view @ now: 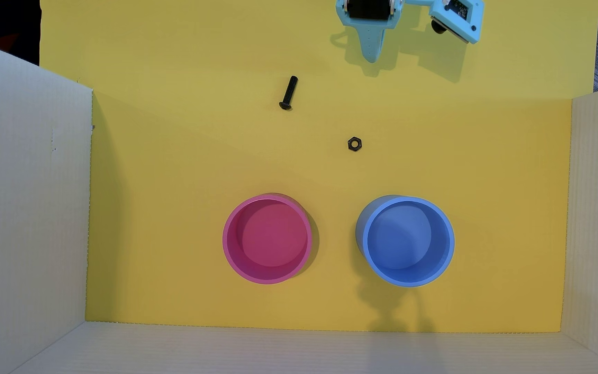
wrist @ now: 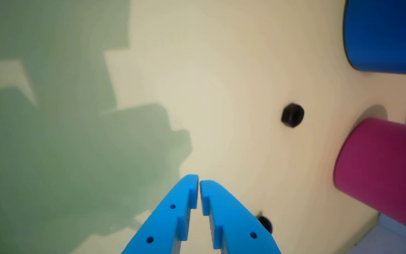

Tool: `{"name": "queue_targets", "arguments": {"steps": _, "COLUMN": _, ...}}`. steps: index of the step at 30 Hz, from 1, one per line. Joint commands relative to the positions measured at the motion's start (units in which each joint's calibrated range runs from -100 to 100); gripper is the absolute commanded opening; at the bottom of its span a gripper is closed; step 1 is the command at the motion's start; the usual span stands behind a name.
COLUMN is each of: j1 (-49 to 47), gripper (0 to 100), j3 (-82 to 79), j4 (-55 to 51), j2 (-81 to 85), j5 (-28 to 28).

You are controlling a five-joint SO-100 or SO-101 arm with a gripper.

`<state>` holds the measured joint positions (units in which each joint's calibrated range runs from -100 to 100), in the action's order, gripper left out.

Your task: Pick up the bolt and place it in the pink box

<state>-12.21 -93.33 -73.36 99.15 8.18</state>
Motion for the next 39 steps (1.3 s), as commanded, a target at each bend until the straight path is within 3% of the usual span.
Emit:
{"name": "queue_targets", "arguments": {"steps": 1, "j1": 0.15, "gripper": 1, "j3": 0.12, "j4": -0.21, "j2": -0.33, "j5": -0.24}}
{"name": "queue_targets", "arguments": {"steps": 7, "j1": 2.21, "gripper": 1, "j3": 0.12, "j4": -0.04, "j2": -0.33, "j5": -0.29}}
{"name": "queue_targets", "arguments": {"steps": 13, "j1": 9.56, "gripper": 1, "j3": -1.42, "j4": 7.17, "j2": -0.33, "j5": -0.29}}
{"name": "queue_targets", "arguments": {"steps": 29, "j1": 6.4, "gripper": 1, "j3": -0.7, "j4": 7.25, "j2": -0.33, "j5": 0.02}}
{"name": "queue_targets", "arguments": {"steps": 39, "j1": 6.77, "gripper": 2, "j3": 17.49, "j4": 6.91, "j2": -0.42, "j5": -0.39}}
